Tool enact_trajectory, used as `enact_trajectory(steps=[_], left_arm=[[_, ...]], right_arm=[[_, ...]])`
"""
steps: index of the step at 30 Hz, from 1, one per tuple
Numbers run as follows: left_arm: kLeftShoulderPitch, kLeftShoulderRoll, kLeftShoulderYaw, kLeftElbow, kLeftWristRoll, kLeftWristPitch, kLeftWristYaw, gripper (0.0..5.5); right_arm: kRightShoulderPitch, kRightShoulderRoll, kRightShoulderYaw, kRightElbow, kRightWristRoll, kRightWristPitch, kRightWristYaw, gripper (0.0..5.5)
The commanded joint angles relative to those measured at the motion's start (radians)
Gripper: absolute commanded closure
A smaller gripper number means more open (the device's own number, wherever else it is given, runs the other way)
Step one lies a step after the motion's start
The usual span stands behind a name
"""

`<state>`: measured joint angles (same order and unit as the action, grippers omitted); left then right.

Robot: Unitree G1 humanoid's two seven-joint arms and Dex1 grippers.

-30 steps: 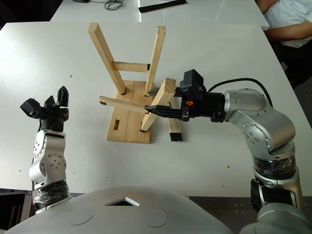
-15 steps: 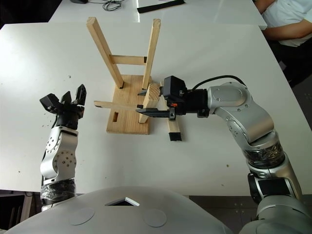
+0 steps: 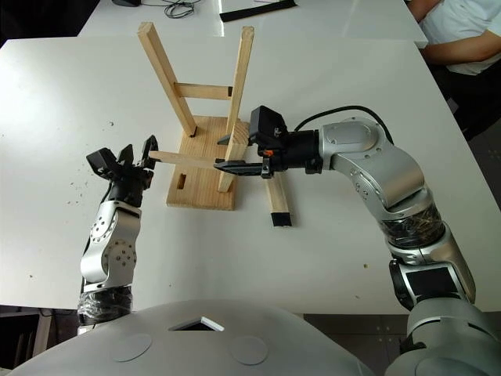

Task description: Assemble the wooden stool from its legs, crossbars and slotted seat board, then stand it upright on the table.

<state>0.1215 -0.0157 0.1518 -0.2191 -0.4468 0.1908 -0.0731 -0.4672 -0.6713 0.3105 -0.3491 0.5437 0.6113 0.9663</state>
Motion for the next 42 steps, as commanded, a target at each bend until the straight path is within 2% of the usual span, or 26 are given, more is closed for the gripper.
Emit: enact_trajectory(steps=[1,3,8,11,16,19,22,28,32,36,42], left_arm=[[-0.020,0.003,0.010,0.018,0.012,-0.007,-0.001,1.83],[-0.018,0.005,0.014,0.025,0.016,-0.010,0.001,1.83],[-0.018,0.017,0.043,0.043,0.024,-0.017,0.006,1.83],[-0.017,0.032,0.073,0.055,0.027,-0.018,0.010,1.83],[0.012,0.062,0.149,0.052,0.018,-0.017,0.025,1.83],[0.053,0.056,0.180,0.025,0.016,-0.014,0.042,1.83],[0.087,0.042,0.179,0.011,0.027,-0.011,0.054,1.83],[0.099,0.031,0.157,0.011,0.042,-0.002,0.059,1.83],[0.072,0.044,0.163,0.032,0.045,0.010,0.060,1.83],[0.053,0.052,0.172,0.038,0.039,0.010,0.059,1.83],[0.057,0.013,0.239,0.023,-0.045,0.011,0.091,1.83]], right_arm=[[0.041,0.016,0.011,0.091,-0.023,0.064,-0.017,3.09],[0.009,0.049,-0.071,0.095,0.055,0.093,-0.030,2.87],[-0.004,0.035,-0.207,0.034,0.144,0.167,-0.057,2.07],[0.033,-0.027,-0.276,-0.012,0.182,0.200,-0.037,2.07],[0.191,-0.173,-0.249,-0.039,0.060,0.163,-0.004,2.07],[0.237,-0.184,-0.224,-0.043,0.019,0.188,-0.038,2.07],[0.289,-0.144,-0.200,-0.082,0.002,0.265,-0.133,2.07],[0.382,0.075,-0.241,-0.146,-0.027,0.455,-0.482,2.07],[0.407,0.181,-0.239,-0.175,-0.068,0.514,-0.638,2.07],[0.426,0.218,-0.228,-0.187,-0.088,0.548,-0.693,2.07],[0.433,0.212,-0.206,-0.204,-0.088,0.607,-0.694,2.07]])
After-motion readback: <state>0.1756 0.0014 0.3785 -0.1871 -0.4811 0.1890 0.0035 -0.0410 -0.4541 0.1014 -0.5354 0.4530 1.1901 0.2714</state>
